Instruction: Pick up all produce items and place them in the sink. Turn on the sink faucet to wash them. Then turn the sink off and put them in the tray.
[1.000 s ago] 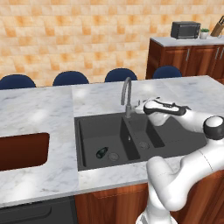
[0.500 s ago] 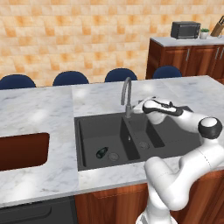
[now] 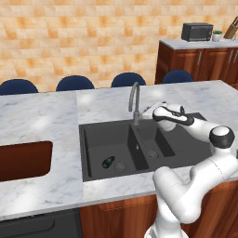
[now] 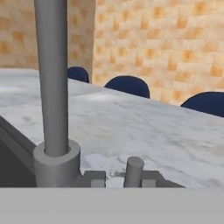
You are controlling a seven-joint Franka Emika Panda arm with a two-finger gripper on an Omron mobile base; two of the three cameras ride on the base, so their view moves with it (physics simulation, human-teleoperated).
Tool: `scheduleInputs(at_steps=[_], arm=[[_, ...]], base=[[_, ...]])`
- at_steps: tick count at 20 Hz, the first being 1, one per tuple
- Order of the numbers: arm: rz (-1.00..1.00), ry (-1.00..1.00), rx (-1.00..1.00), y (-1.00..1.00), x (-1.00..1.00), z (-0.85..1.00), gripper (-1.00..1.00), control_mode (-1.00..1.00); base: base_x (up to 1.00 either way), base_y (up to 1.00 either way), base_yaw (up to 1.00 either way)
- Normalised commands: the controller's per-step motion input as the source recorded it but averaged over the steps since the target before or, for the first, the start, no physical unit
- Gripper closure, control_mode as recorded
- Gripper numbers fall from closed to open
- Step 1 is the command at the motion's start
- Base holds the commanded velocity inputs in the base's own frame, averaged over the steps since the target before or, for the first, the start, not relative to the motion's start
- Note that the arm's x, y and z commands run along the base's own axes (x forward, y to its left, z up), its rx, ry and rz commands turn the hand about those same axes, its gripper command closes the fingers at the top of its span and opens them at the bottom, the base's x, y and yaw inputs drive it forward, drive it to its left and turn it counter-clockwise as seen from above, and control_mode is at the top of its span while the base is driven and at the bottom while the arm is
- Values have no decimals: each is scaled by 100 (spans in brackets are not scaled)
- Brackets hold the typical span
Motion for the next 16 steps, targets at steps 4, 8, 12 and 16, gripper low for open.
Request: scheduleInputs(at_steps=[4,8,12,16], arm=[[-1,10,0,-4,6,-1,100,-100],[-3,12,0,-13,0,-16,100,-100],[-5,11,3,-49,0,-36,100,-100],[-11,11,9,-73,-1,-49,100,-100]], base=[[0,0,0],[0,0,0],[0,0,0],[0,0,0]])
